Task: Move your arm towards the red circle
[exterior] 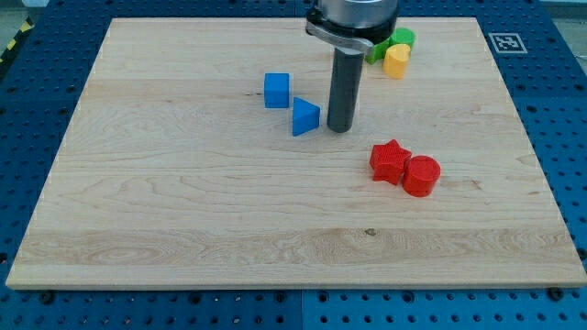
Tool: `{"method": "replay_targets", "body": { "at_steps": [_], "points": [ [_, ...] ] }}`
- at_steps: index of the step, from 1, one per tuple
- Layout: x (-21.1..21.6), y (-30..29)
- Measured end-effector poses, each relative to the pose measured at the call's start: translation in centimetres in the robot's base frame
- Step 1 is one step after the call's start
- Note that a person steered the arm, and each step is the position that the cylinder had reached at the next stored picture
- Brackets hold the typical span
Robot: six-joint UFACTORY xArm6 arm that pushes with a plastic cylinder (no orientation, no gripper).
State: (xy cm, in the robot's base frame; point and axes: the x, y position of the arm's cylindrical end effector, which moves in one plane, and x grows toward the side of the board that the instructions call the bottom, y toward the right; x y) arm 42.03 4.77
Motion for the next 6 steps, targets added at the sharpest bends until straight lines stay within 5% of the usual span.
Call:
{"method": "replay_targets", "body": {
  "at_steps": [3, 6],
  "points": [
    [0.0, -3.9],
    [3.0, 12.3]
  ]
}}
